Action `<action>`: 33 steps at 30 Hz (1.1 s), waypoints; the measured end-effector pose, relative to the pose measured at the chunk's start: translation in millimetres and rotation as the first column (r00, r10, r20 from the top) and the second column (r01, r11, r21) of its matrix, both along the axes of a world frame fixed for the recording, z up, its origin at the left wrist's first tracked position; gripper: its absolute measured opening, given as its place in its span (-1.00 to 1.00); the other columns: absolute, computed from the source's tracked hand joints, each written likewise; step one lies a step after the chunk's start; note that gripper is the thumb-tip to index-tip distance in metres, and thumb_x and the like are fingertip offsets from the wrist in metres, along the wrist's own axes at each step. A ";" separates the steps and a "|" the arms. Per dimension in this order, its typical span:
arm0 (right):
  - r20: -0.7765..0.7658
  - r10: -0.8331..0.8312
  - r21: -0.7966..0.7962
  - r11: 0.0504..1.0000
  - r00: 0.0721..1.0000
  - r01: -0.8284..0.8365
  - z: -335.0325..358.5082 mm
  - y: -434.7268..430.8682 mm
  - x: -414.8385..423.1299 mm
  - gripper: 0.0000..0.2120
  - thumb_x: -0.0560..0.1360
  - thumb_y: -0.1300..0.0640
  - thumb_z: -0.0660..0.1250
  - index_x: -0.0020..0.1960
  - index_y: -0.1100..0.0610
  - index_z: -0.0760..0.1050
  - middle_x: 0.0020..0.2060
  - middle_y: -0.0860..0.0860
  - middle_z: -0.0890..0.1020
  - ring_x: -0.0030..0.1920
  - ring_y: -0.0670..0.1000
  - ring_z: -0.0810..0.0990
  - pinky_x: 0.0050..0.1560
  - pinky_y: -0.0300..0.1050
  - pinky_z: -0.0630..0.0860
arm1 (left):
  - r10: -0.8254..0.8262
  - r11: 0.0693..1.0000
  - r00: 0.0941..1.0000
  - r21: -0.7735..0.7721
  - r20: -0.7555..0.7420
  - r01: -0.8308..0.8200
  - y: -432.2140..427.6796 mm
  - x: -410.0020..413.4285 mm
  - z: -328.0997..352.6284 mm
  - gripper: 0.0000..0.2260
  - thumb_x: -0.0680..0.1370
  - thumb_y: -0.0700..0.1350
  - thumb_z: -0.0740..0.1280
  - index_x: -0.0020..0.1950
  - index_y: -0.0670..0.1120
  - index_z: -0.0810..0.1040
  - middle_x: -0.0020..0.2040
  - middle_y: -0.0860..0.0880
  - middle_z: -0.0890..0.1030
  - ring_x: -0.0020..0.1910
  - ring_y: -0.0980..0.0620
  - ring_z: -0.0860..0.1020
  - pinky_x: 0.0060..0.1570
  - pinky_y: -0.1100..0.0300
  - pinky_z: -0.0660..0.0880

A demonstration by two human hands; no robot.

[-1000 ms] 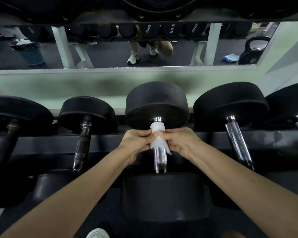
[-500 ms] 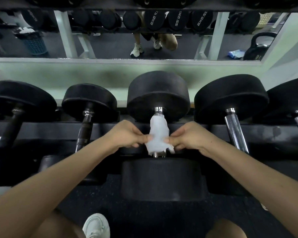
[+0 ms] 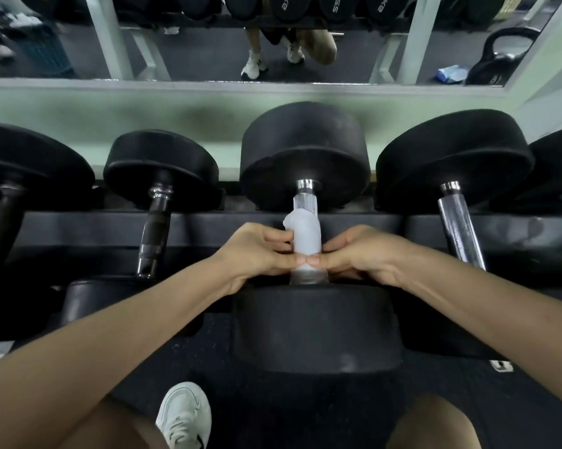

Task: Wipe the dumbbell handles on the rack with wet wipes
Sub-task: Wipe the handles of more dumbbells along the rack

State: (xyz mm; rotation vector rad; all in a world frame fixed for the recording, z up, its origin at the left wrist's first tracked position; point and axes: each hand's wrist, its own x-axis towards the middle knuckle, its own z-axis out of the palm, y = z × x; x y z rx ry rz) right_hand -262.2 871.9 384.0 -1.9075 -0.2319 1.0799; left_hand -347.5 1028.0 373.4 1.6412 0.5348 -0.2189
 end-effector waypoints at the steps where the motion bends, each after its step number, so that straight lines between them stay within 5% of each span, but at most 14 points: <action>1: 0.019 0.028 -0.019 0.999 0.999 -0.028 -0.6 -0.8 0.0 -0.40 0.14 0.12 0.60 0.05 0.45 0.55 -0.27 0.19 0.63 -0.40 -0.08 0.55 -0.43 -0.33 0.46 | -0.049 0.998 0.999 0.032 0.014 0.048 0.7 -2.0 -1.0 -0.48 0.35 -0.28 0.52 0.29 -0.16 0.51 0.00 -0.08 0.65 -0.19 0.19 0.62 -0.27 0.40 0.54; 3: 0.038 0.068 -0.044 0.997 0.997 -0.067 -0.7 0.5 1.9 -0.61 0.30 0.25 0.53 -0.01 0.49 0.53 -0.43 0.12 0.51 -0.58 -0.14 0.40 -0.61 -0.36 0.27 | -0.129 0.991 0.991 0.037 0.047 0.127 2.2 -4.5 -2.6 -0.47 0.34 -0.33 0.51 0.29 -0.15 0.51 -0.06 -0.09 0.67 -0.23 0.18 0.63 -0.23 0.38 0.55; 5: 0.046 0.105 -0.083 0.991 0.993 -0.101 -1.3 1.4 3.2 -0.75 0.34 0.26 0.51 -0.12 0.42 0.55 -0.45 0.10 0.51 -0.54 -0.10 0.40 -0.56 -0.34 0.30 | -0.196 0.980 0.979 0.038 0.055 0.194 2.9 -4.6 -3.5 -0.47 0.33 -0.36 0.51 0.26 -0.11 0.52 -0.10 -0.11 0.68 -0.21 0.13 0.64 -0.18 0.33 0.56; 9: 0.080 0.161 -0.130 0.980 0.984 -0.150 -6.9 0.4 -0.5 -0.67 0.26 0.17 0.58 -0.06 0.31 0.61 -0.19 0.19 0.69 -0.22 0.03 0.58 -0.14 -0.10 0.52 | -0.268 0.963 0.960 0.030 0.076 0.267 5.7 -1.6 -5.2 -0.53 0.34 -0.38 0.49 0.19 -0.06 0.56 -0.06 -0.15 0.68 -0.15 0.04 0.65 -0.13 0.29 0.57; 13: 0.101 0.233 -0.155 0.964 0.967 -0.216 -8.3 2.9 2.5 -0.66 0.26 0.18 0.58 -0.01 0.23 0.60 -0.14 0.20 0.69 -0.22 0.02 0.61 -0.14 -0.07 0.53 | -0.350 0.937 0.933 0.026 0.087 0.349 10.4 0.3 -9.5 -0.48 0.32 -0.31 0.53 0.20 0.02 0.54 -0.04 -0.07 0.67 -0.06 -0.01 0.66 -0.01 0.24 0.57; 19: 0.059 0.066 -0.040 0.997 0.996 -0.064 -5.4 0.9 -2.5 -0.56 0.13 0.16 0.61 -0.05 0.30 0.63 -0.17 0.21 0.70 -0.09 0.14 0.68 0.00 -0.02 0.60 | -0.295 0.954 0.949 -0.024 0.114 0.299 11.7 5.1 -12.2 -0.61 0.34 -0.23 0.54 0.13 -0.03 0.61 -0.07 -0.05 0.70 -0.05 0.02 0.66 0.01 0.26 0.56; 22: 0.014 -0.007 0.003 1.000 1.000 0.007 2.1 5.1 0.5 -0.34 -0.05 0.05 0.56 -0.03 0.37 0.61 -0.13 0.25 0.69 -0.21 0.05 0.66 -0.27 -0.24 0.59 | -0.236 0.965 0.966 -0.091 0.103 0.245 13.5 9.8 -6.2 -0.63 0.35 -0.28 0.52 0.12 -0.05 0.61 -0.06 -0.11 0.69 -0.10 0.04 0.67 -0.16 0.28 0.59; 27: -0.014 -0.130 0.070 0.989 0.991 0.131 4.1 7.0 3.9 -0.43 0.05 0.13 0.56 0.01 0.32 0.60 -0.16 0.15 0.71 -0.17 0.04 0.71 -0.21 -0.19 0.64 | -0.160 0.964 0.977 -0.191 0.142 0.186 16.3 15.3 -4.2 -0.57 0.39 -0.30 0.47 0.21 0.00 0.55 -0.02 -0.14 0.68 -0.06 -0.03 0.67 -0.14 0.16 0.62; 33: 0.017 -0.298 0.141 0.946 0.954 0.293 6.3 18.5 12.2 -0.63 0.30 0.30 0.52 0.07 0.37 0.55 -0.15 0.22 0.69 -0.25 0.07 0.69 -0.19 -0.08 0.64 | -0.094 0.983 0.981 -0.140 0.169 0.118 16.3 25.2 -1.3 -0.61 0.41 -0.28 0.46 0.22 -0.10 0.56 0.03 -0.20 0.65 -0.02 -0.04 0.66 -0.12 0.12 0.62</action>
